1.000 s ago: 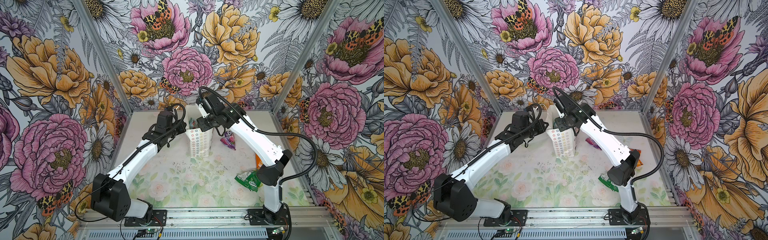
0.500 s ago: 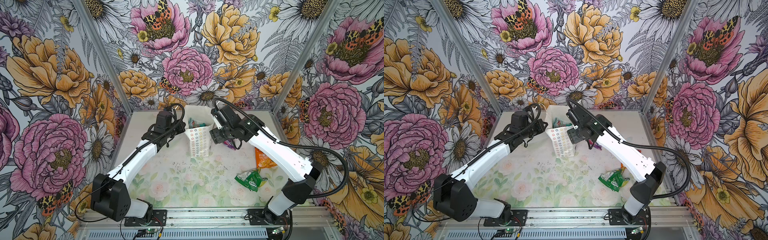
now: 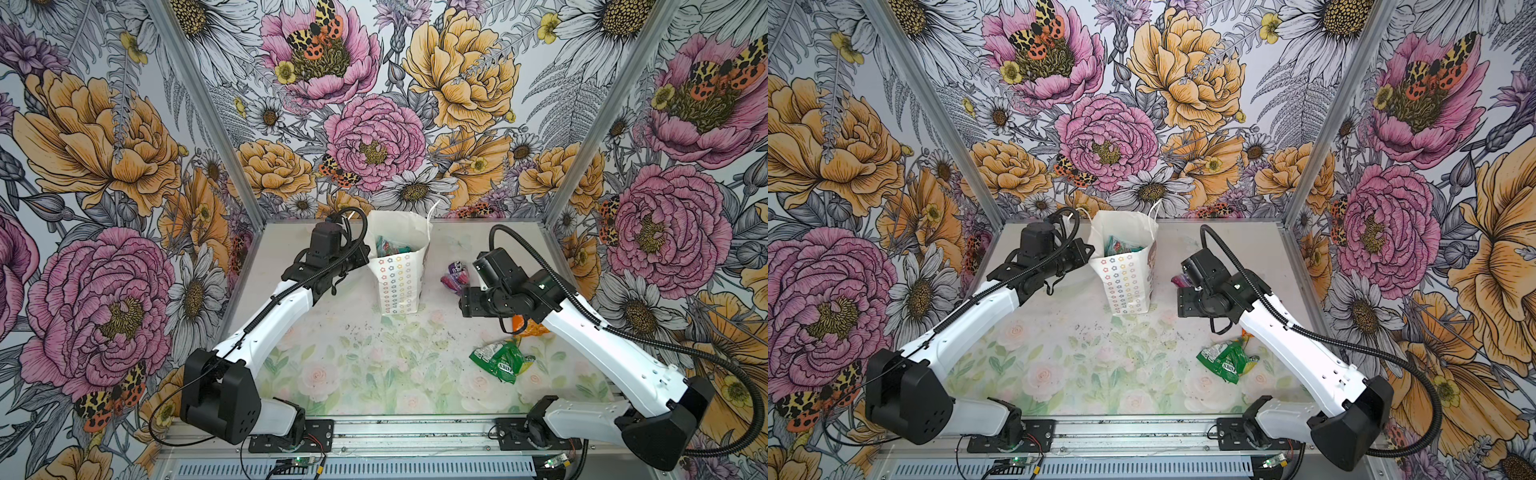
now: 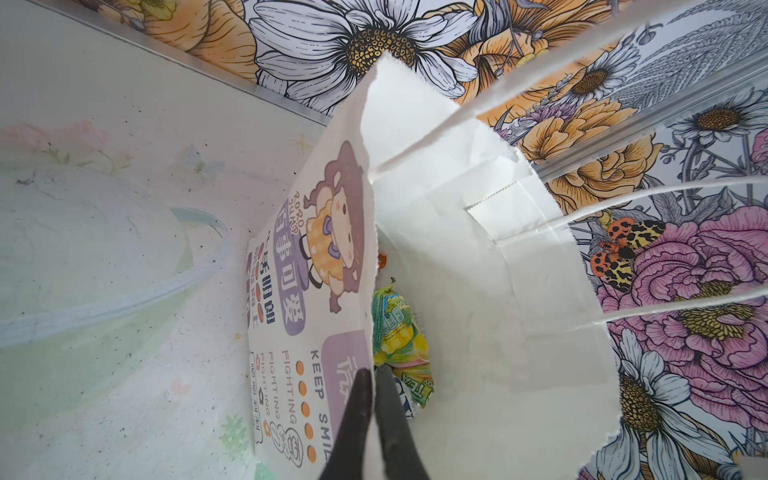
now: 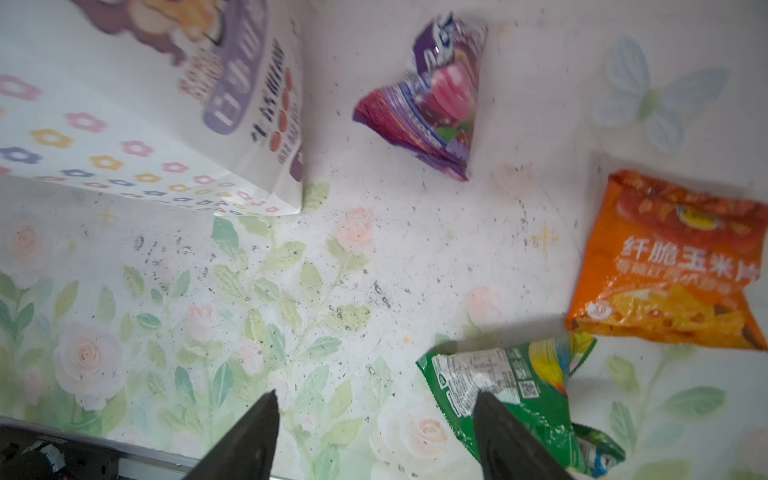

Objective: Place the snacks into the paper bag
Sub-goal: 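Move the right gripper back down to the green snack bag on the table, then close the right gripper on the green apple-tea candy bag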

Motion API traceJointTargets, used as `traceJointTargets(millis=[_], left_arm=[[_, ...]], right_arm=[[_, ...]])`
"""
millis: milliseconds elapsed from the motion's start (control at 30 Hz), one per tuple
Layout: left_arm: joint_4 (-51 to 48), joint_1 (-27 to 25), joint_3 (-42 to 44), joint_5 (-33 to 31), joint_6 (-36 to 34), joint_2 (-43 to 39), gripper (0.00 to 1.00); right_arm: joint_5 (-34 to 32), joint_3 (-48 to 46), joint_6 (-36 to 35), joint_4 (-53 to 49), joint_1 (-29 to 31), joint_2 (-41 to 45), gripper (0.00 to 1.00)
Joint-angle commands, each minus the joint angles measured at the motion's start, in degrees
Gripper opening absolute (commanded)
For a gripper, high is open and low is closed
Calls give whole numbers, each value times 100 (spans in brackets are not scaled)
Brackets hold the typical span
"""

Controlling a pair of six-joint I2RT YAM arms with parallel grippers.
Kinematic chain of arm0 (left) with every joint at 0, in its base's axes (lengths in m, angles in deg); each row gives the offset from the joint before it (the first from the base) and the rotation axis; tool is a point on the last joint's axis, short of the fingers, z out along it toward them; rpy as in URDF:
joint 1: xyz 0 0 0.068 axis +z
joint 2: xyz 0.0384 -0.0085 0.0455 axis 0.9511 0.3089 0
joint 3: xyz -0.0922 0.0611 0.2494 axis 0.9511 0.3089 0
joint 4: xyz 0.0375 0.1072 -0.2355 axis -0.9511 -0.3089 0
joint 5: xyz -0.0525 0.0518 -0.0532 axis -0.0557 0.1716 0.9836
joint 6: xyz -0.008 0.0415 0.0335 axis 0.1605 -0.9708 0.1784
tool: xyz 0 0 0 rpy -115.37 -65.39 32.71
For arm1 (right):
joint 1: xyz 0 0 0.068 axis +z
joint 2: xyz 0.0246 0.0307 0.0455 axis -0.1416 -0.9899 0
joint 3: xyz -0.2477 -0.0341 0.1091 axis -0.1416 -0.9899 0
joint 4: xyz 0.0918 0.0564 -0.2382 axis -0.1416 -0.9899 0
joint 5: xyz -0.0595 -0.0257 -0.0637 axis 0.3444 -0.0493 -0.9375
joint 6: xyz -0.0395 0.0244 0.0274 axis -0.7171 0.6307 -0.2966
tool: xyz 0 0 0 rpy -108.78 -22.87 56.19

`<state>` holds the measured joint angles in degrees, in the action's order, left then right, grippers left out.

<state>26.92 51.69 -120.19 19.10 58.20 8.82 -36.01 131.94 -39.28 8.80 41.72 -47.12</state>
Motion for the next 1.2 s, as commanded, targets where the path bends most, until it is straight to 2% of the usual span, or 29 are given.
traceJointTargets(millis=[0,233,467,633,867,1167], left_arm=[[159,79,32,68,-42,-141,0],[189,71,-25,144,-26,-40,0],[203,76,-16,140,-7,-40,0],[239,69,12,150,10,-35,0],[253,74,-9,135,56,-5,0],[246,75,24,43,81,-14,0]], right_arm=[[406,-374,967,-320,-186,147,76],[780,-980,1460,-675,-395,111,76],[915,-1515,1522,-613,-531,-145,76],[929,-2014,1365,-156,-808,-323,76],[906,-2229,948,502,-1265,-844,76],[791,-1362,93,1293,-1511,-1963,76]])
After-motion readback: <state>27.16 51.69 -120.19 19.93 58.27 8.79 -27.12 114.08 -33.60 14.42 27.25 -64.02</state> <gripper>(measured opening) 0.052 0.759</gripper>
